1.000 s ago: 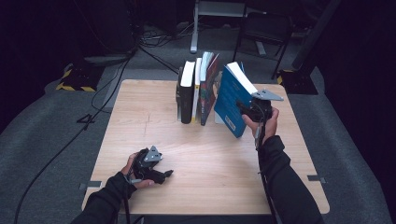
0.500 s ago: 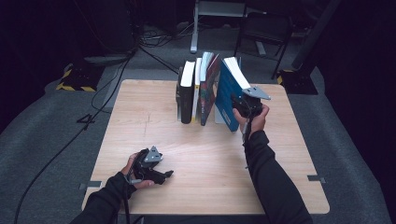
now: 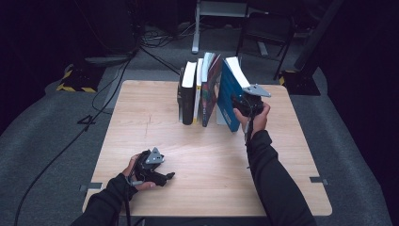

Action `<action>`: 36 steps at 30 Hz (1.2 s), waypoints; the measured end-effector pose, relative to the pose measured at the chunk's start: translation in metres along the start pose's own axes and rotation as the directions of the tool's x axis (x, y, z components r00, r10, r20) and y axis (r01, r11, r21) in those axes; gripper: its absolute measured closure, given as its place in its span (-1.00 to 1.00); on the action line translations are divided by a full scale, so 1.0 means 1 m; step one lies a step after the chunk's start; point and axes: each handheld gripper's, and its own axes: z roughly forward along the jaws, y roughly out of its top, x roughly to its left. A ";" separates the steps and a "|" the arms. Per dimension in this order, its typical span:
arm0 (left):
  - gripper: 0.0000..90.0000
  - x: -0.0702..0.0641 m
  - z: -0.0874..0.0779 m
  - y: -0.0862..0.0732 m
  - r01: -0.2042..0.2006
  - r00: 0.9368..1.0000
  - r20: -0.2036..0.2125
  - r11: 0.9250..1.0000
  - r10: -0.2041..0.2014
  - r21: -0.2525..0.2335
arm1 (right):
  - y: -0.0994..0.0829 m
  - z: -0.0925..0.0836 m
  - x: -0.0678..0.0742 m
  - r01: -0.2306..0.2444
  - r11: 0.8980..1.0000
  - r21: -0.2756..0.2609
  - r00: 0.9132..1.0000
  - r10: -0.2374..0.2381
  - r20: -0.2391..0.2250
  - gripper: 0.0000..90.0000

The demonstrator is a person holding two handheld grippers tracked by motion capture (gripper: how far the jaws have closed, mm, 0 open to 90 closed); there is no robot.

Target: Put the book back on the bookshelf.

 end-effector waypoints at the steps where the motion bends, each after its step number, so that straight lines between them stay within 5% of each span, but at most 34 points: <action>1: -0.62 0.000 0.000 0.000 0.000 1.000 0.000 1.000 0.000 0.000 | 0.000 -0.002 0.000 0.004 1.000 -0.006 1.000 -0.004 -0.005 0.14; 13: -0.62 0.000 0.000 0.000 0.000 1.000 -0.001 1.000 0.000 0.000 | -0.025 -0.020 0.003 0.046 0.998 0.032 0.999 -0.045 -0.021 -0.12; 20: -0.62 0.000 0.000 0.000 0.000 1.000 -0.001 1.000 0.000 0.000 | -0.061 -0.018 -0.006 0.010 0.997 0.073 0.996 -0.004 -0.084 0.31; 36: -0.62 0.000 0.000 0.000 0.000 1.000 -0.001 1.000 0.000 0.000 | -0.056 -0.004 0.010 -0.007 0.998 0.058 1.000 0.008 -0.019 0.35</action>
